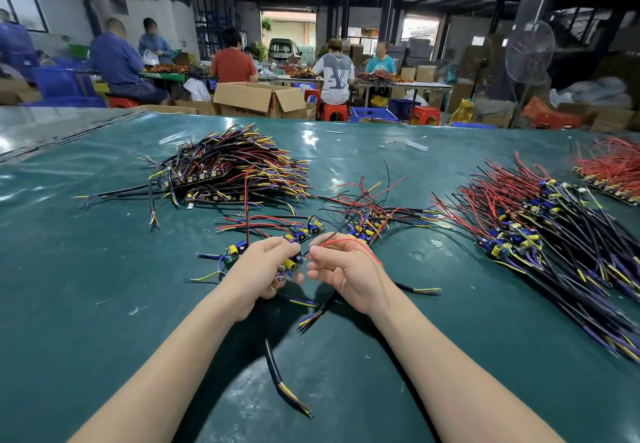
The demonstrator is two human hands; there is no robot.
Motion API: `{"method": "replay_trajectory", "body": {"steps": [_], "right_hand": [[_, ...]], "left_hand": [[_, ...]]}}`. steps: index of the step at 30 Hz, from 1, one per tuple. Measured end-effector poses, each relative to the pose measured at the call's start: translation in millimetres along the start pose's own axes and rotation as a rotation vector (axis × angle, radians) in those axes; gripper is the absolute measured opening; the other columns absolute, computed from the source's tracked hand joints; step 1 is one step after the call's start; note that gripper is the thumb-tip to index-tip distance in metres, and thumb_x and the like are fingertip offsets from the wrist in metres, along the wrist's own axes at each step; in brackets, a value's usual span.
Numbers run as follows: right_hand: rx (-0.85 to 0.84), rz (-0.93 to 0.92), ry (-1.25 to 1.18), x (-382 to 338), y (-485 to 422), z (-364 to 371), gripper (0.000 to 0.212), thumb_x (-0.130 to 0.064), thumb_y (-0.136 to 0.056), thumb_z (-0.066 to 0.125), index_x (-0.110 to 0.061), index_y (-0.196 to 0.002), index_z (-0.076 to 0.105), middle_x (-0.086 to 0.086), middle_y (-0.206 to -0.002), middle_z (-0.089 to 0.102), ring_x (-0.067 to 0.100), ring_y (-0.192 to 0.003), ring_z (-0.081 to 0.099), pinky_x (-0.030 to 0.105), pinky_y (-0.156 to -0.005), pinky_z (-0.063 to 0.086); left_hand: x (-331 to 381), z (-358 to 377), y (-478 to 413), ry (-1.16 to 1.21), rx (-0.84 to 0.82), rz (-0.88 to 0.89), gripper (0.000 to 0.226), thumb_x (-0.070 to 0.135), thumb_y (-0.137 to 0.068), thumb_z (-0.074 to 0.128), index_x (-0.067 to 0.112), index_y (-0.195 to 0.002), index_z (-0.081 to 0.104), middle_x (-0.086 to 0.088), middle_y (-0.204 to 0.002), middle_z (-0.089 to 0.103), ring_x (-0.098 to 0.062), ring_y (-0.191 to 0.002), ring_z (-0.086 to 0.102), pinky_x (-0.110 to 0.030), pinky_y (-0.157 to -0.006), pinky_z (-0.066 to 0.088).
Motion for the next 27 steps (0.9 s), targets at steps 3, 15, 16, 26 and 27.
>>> {"method": "replay_trajectory", "body": {"steps": [3,15,16,26,27], "right_hand": [[0.004,-0.018,-0.019,0.5,-0.4,0.5,0.02,0.013,-0.083,0.051,-0.003,-0.074,0.06,0.002,-0.054,0.062,0.011,-0.048,0.06,0.02,-0.05,0.052],[0.219,-0.093,0.317,1.7,0.6,6.4,0.024,0.012,-0.08,0.057,-0.007,-0.066,0.058,0.008,-0.057,0.055,0.011,-0.044,0.054,0.021,-0.044,0.051],[0.182,-0.067,0.269,1.2,0.4,5.0,0.021,0.01,-0.083,0.055,-0.006,-0.069,0.058,0.006,-0.058,0.056,0.009,-0.044,0.055,0.02,-0.045,0.051],[0.045,0.001,0.255,0.5,0.2,2.8,0.023,0.011,-0.084,0.052,-0.005,-0.07,0.061,0.0,-0.049,0.059,0.014,-0.044,0.06,0.017,-0.05,0.049],[0.056,0.006,0.266,1.2,0.1,3.4,0.023,0.011,-0.084,0.052,-0.005,-0.07,0.06,0.002,-0.05,0.058,0.014,-0.044,0.061,0.017,-0.05,0.05]], "left_hand": [[-1.4,-0.5,-0.1,-0.01,-0.013,0.054,0.02,0.031,-0.092,0.052,0.014,-0.083,0.06,0.002,-0.049,0.06,-0.007,-0.035,0.027,-0.012,-0.034,0.016],[-5.1,1.4,-1.1,-0.368,0.095,0.278,0.024,0.028,-0.087,0.06,0.015,-0.067,0.056,0.004,-0.051,0.064,-0.002,-0.037,0.042,-0.02,-0.048,0.037],[-5.4,1.0,-1.6,-0.298,0.086,0.257,0.023,0.025,-0.088,0.058,0.014,-0.068,0.056,0.003,-0.053,0.062,-0.004,-0.04,0.045,-0.02,-0.047,0.036],[-6.8,2.1,-1.2,-0.269,0.065,0.313,0.021,0.023,-0.092,0.055,0.015,-0.072,0.06,0.006,-0.053,0.063,-0.006,-0.04,0.051,-0.012,-0.046,0.038],[-7.0,1.8,-1.3,-0.293,0.067,0.317,0.022,0.023,-0.092,0.055,0.015,-0.071,0.059,0.007,-0.051,0.062,-0.005,-0.039,0.051,-0.012,-0.046,0.037]]}}
Point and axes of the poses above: each hand's wrist, its own y-axis away from the middle knuckle, its own z-axis out of the palm, x = y × z, the point moved 1 cm from there along -y, towards the middle knuckle
